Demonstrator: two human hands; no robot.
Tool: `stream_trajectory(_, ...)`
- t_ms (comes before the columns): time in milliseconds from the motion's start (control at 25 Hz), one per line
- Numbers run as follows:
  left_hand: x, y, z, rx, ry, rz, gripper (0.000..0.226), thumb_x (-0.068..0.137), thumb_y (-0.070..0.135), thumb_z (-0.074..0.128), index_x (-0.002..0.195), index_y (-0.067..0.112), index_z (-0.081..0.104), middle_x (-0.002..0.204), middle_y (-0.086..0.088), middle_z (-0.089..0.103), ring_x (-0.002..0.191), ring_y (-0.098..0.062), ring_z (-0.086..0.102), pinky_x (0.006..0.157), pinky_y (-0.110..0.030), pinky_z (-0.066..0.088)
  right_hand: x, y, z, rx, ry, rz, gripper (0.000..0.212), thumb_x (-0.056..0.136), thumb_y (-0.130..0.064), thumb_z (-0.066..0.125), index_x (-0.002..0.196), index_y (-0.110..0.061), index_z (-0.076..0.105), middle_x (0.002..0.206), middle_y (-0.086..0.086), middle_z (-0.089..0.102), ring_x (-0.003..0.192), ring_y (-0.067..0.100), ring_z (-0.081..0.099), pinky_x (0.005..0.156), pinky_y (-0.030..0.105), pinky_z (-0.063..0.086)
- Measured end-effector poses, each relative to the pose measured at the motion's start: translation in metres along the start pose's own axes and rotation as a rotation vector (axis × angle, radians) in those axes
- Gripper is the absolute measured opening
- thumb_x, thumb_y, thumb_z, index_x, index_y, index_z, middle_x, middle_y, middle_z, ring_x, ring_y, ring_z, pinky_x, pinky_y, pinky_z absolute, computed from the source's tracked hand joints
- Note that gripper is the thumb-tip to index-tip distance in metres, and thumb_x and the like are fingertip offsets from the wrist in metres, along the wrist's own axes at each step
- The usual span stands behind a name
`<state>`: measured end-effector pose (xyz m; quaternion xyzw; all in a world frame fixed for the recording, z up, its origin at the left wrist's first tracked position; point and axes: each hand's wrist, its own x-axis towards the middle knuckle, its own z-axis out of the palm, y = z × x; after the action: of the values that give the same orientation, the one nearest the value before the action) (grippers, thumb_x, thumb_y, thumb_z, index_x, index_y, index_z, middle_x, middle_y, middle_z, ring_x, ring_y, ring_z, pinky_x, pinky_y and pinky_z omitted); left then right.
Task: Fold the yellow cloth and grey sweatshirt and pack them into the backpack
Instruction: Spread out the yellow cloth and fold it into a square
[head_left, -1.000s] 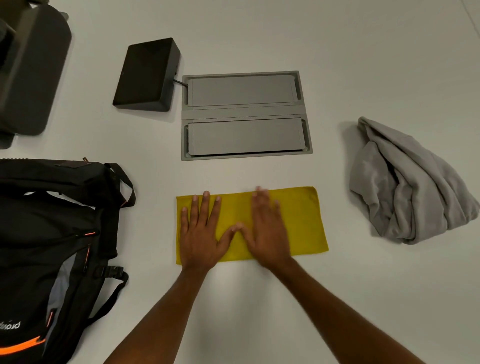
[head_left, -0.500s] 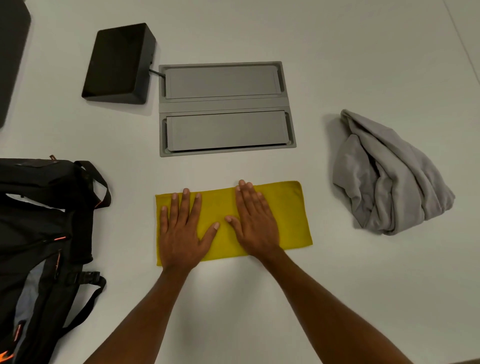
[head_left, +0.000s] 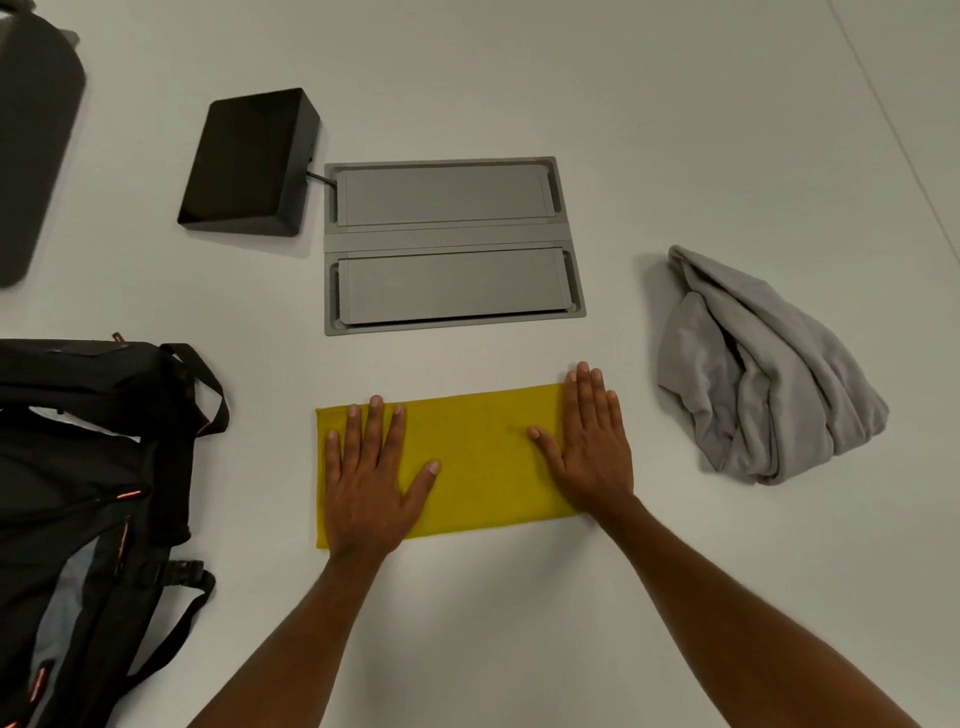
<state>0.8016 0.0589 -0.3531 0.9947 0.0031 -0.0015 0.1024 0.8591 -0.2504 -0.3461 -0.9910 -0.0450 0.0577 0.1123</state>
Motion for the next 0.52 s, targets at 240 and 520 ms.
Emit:
stream_trajectory(240, 0.018, 0.095, 0.016, -0.051, -0.032, 0.083, 0.076, 0.109, 0.043, 0.043, 0.171, 0.008, 0.015, 0.18, -0.012, 0.005, 0.167, -0.034, 0.001, 0.134, -0.058, 0.01, -0.002, 0.001, 0.003, -0.024, 0.029, 0.003, 0.089, 0.107, -0.061, 0.036, 0.169, -0.009, 0.0, 0.178, 0.009, -0.004, 0.165, 0.026, -0.006, 0.133, 0.051, 0.01)
stream_trajectory(520, 0.019, 0.141, 0.04, -0.022, -0.101, 0.161, 0.069, 0.115, 0.043, 0.026, 0.172, 0.01, 0.005, 0.181, -0.009, -0.001, 0.167, -0.028, -0.005, 0.135, -0.05, 0.009, 0.0, 0.007, 0.011, -0.043, 0.031, -0.017, 0.074, 0.111, -0.045, 0.026, 0.169, -0.006, 0.002, 0.178, 0.012, -0.004, 0.165, 0.026, -0.005, 0.133, 0.052, 0.013)
